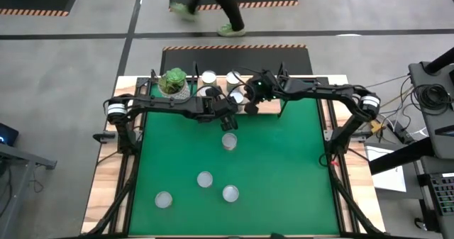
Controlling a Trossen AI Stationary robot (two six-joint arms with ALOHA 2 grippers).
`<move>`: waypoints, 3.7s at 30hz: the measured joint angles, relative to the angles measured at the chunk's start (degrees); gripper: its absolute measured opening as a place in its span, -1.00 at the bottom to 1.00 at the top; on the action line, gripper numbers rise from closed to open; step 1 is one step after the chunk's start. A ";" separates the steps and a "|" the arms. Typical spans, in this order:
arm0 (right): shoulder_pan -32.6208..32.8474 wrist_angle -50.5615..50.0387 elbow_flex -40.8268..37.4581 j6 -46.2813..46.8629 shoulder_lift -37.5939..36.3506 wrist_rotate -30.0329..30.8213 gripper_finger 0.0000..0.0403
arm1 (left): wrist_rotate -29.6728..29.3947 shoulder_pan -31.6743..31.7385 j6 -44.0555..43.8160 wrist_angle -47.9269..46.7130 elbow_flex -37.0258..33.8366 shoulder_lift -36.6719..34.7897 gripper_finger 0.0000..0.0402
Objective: Pick and place cans onto a shelf
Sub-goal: Put the canned peas on the shelf
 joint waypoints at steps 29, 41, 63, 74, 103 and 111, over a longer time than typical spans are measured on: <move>-2.83 7.07 -0.02 -4.39 1.96 -1.51 -0.96 | -0.12 2.62 0.51 -2.82 -0.13 -0.20 -1.00; -1.92 -1.87 -0.02 -4.41 0.64 -10.02 -0.96 | -0.13 3.12 1.17 -0.85 -0.26 -0.17 -1.00; -1.81 2.19 0.00 -6.97 2.12 -8.18 -0.96 | -0.13 4.75 1.01 -1.14 -0.37 -0.04 -1.00; -1.39 -2.11 0.00 -6.31 1.28 -8.58 -0.96 | -0.09 4.85 1.14 0.22 -0.37 -0.02 -1.00; 10.34 21.95 -16.03 2.63 -3.38 -0.76 -0.96 | 0.01 -14.73 7.03 16.44 -19.62 -24.90 -1.00; 9.97 29.55 -16.68 2.86 -3.38 2.96 -0.96 | 0.07 -14.96 7.04 23.44 -28.67 -35.32 -1.00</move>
